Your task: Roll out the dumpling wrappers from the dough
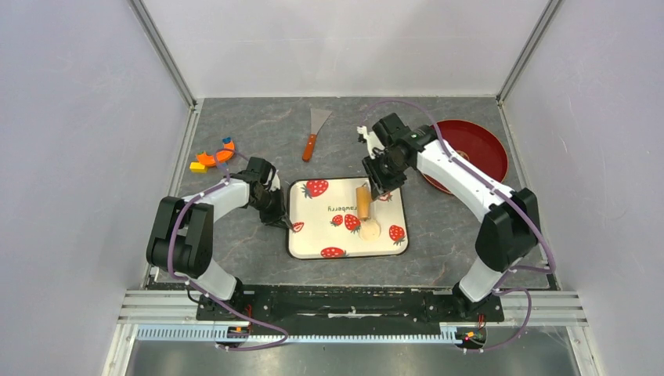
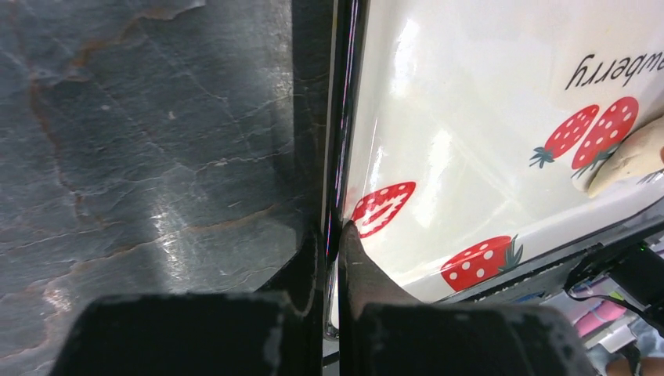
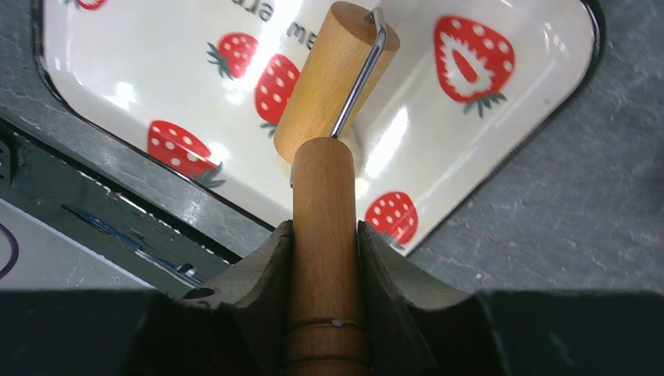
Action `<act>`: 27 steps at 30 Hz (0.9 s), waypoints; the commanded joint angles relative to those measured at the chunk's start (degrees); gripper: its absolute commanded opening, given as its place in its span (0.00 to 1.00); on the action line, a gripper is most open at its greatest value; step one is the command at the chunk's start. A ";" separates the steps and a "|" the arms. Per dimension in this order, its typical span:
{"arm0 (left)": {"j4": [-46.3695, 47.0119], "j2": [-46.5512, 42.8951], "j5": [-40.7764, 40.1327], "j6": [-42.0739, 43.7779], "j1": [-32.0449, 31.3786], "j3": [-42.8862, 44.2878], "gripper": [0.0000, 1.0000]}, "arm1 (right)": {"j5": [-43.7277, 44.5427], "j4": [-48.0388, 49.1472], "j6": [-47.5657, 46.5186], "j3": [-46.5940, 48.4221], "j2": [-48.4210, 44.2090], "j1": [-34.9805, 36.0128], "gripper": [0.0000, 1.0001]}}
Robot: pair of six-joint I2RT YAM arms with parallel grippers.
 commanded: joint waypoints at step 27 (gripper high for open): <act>-6.69 0.27 -13.43 6.40 0.41 4.01 0.02 | -6.80 -1.12 -4.09 -6.38 -7.12 1.40 0.00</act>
